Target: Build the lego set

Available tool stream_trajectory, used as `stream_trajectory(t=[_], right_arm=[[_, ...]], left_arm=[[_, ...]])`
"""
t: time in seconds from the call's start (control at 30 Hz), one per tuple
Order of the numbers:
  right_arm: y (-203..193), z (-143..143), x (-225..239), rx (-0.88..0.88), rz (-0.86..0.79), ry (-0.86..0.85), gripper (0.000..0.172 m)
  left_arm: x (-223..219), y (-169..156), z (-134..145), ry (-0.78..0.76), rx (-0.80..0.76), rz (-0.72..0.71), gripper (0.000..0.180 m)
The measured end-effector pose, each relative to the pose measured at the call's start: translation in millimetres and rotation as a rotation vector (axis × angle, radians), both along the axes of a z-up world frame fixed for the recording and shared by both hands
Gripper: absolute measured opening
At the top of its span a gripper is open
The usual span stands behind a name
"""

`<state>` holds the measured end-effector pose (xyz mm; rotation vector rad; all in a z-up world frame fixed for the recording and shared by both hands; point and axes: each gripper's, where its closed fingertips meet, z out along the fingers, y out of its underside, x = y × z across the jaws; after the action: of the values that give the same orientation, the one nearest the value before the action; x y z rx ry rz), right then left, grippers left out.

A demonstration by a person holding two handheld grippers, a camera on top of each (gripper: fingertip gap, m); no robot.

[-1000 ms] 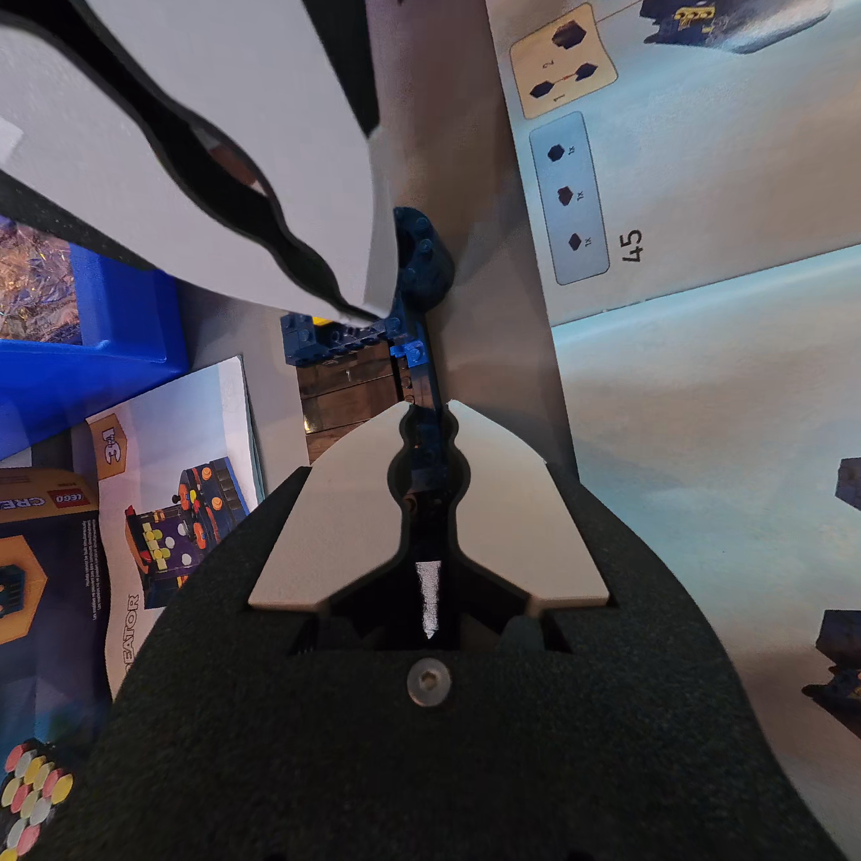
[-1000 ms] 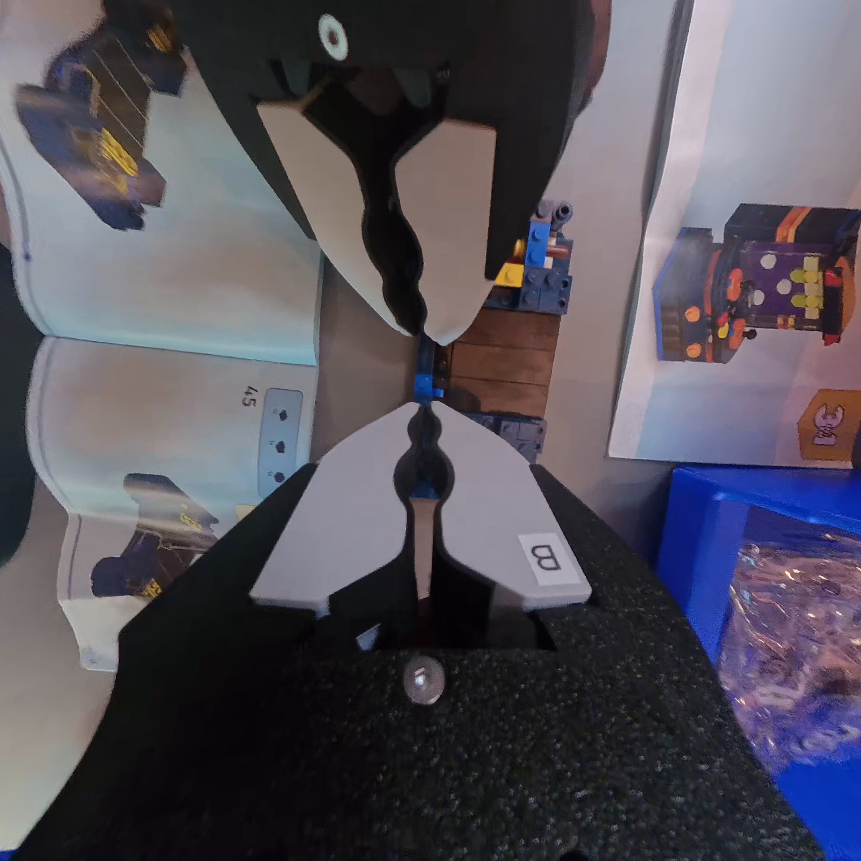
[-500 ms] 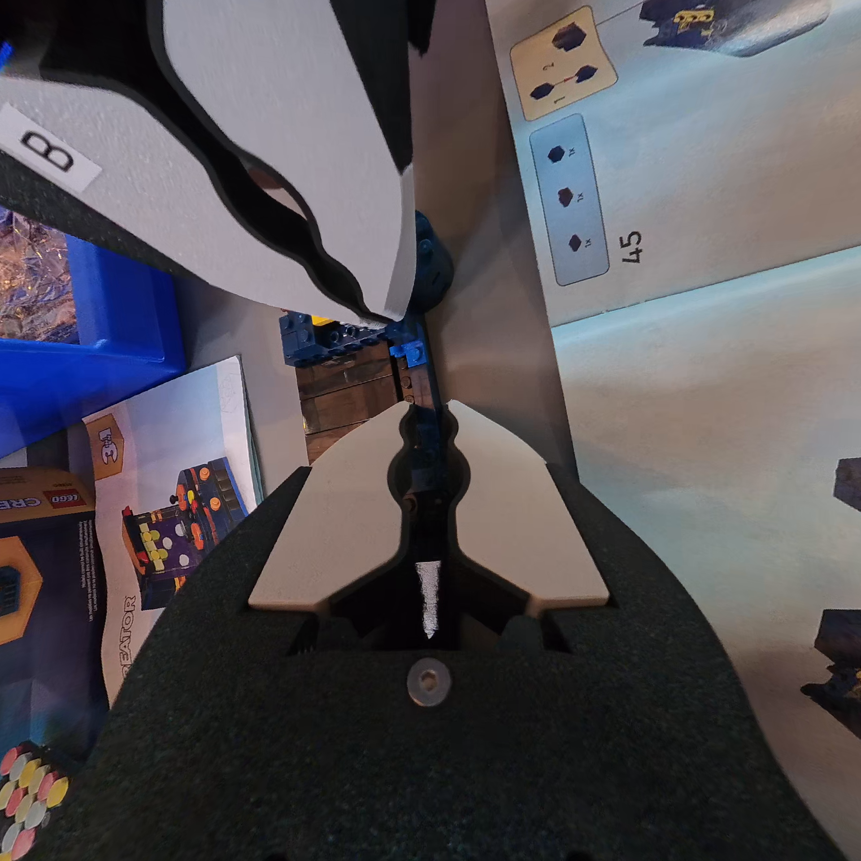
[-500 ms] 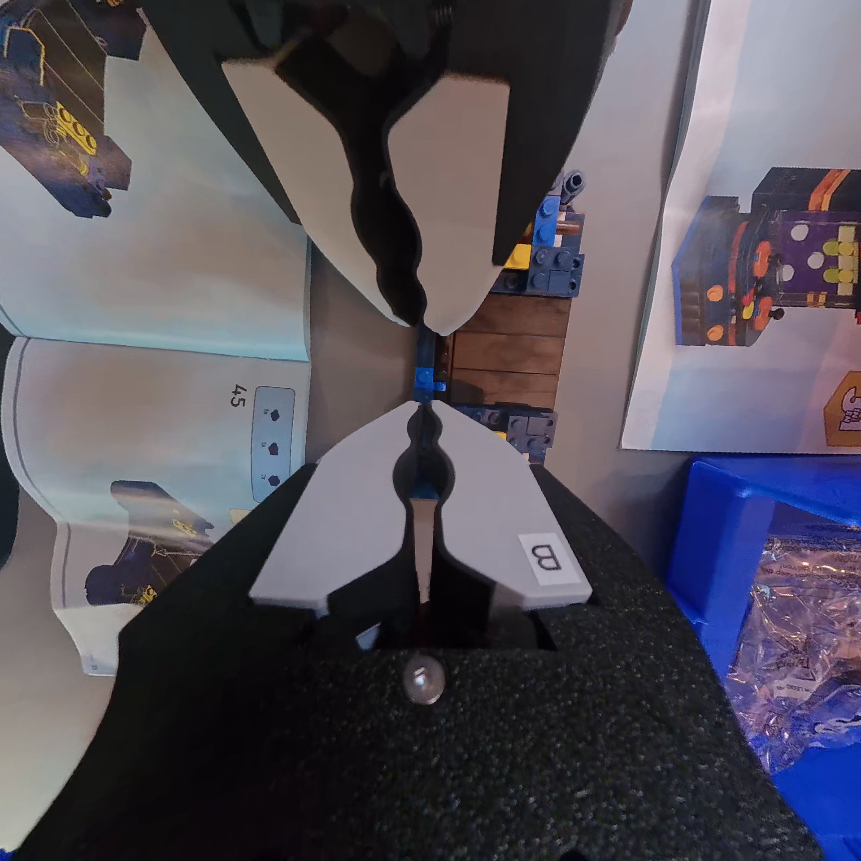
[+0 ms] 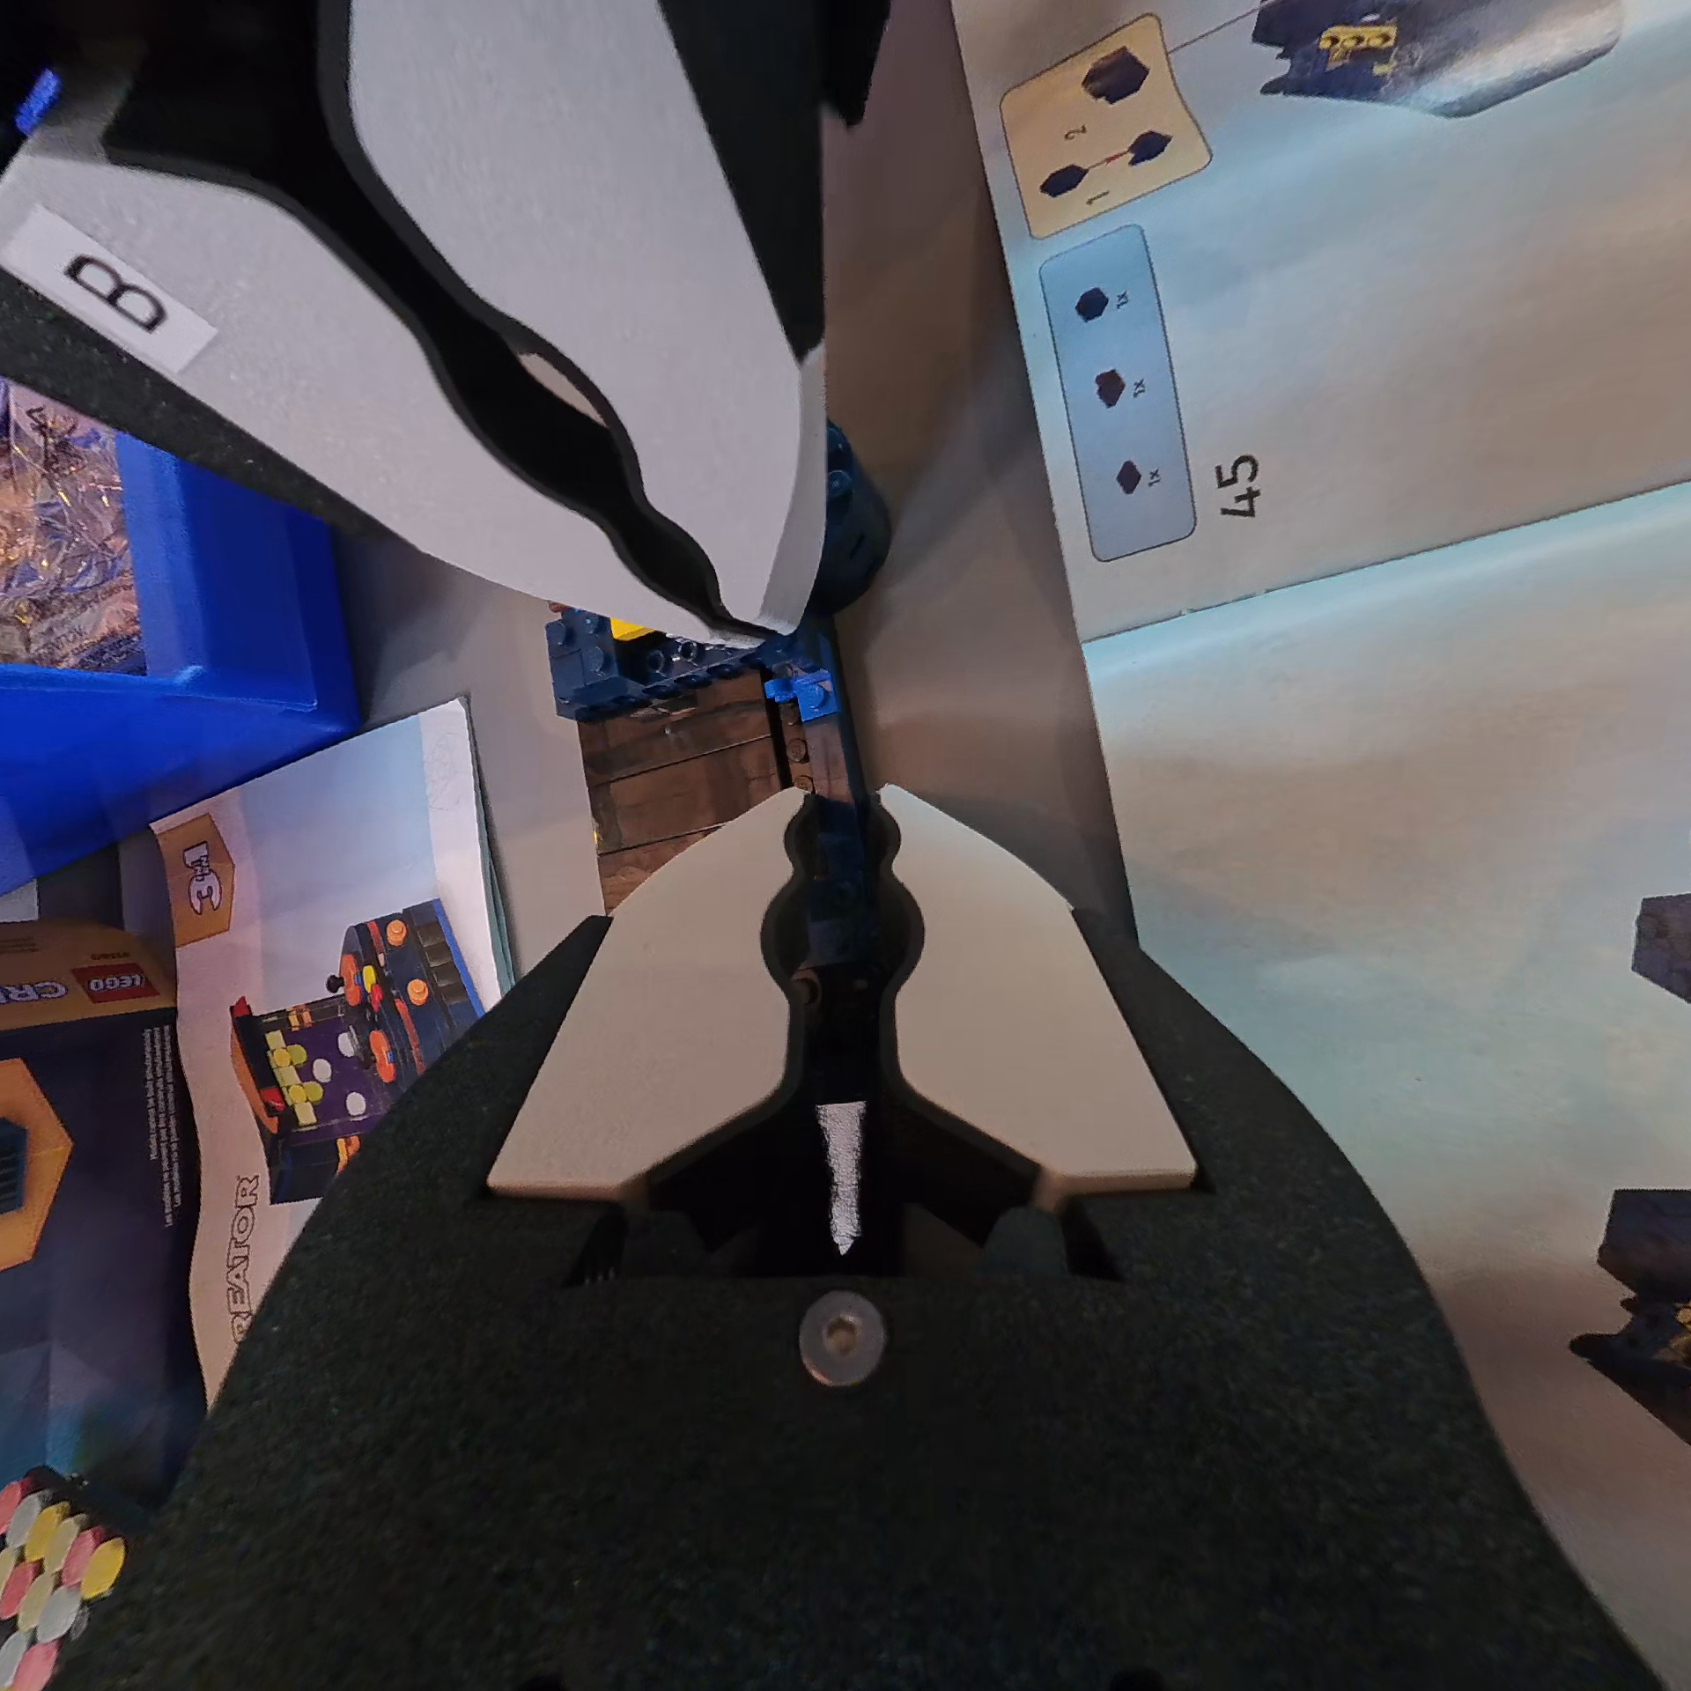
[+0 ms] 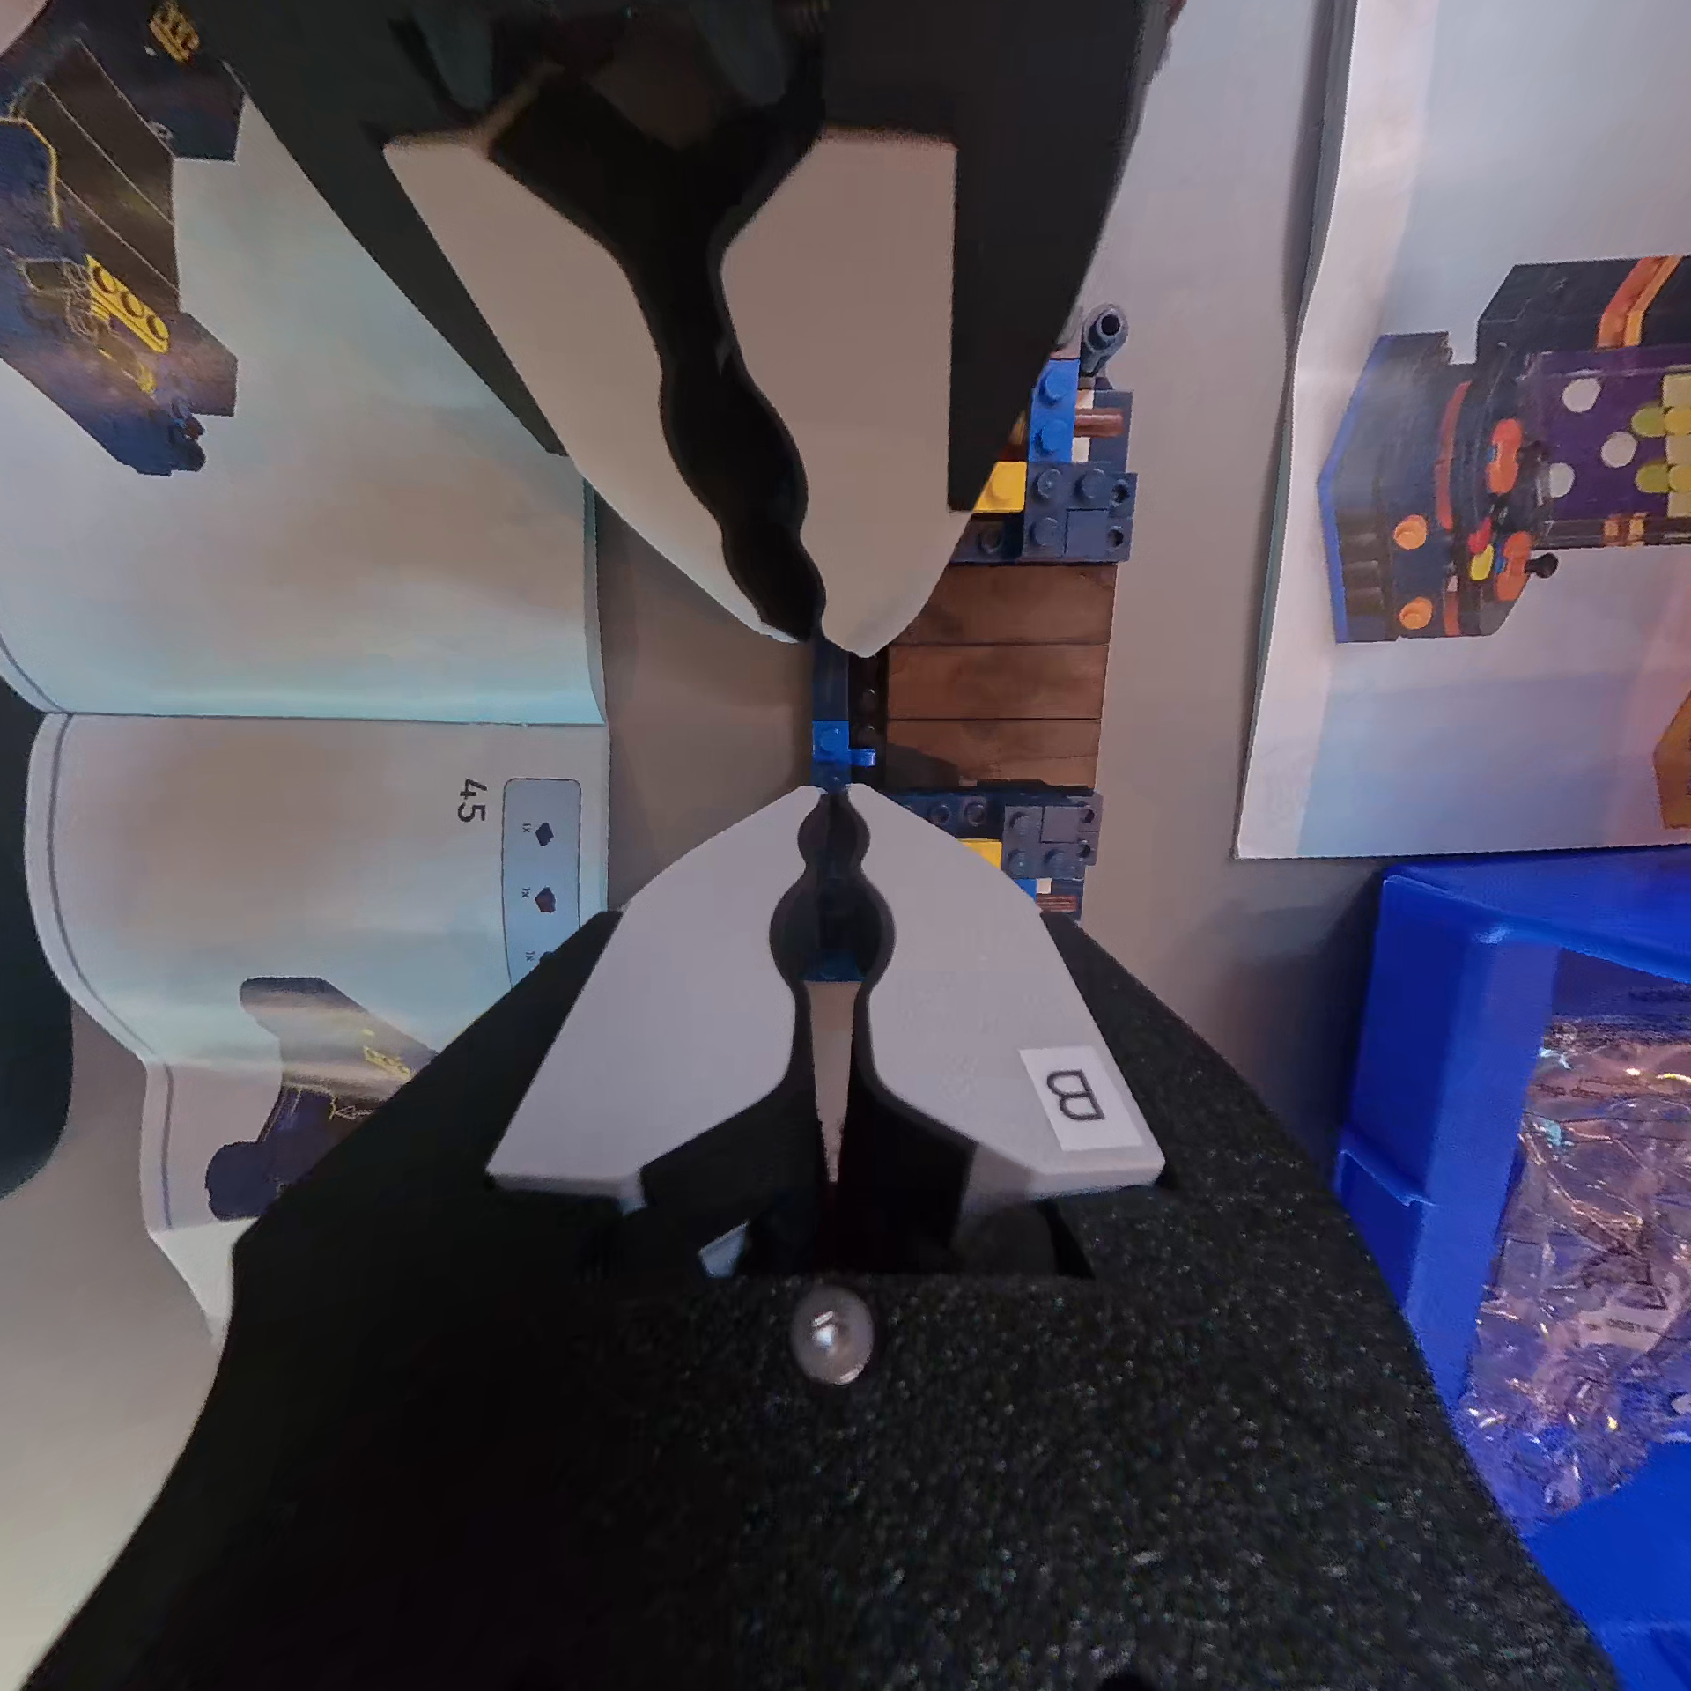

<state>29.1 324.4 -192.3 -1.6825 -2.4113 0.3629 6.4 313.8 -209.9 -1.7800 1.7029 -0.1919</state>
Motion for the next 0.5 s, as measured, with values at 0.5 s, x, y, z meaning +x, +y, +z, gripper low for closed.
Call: stream_trajectory(t=[0.5], right_arm=[[33,84,10,0.100,-0.504,0.759,0.035]], left_arm=[[2,-7,73,-0.365,-0.058,0.050,0.056]])
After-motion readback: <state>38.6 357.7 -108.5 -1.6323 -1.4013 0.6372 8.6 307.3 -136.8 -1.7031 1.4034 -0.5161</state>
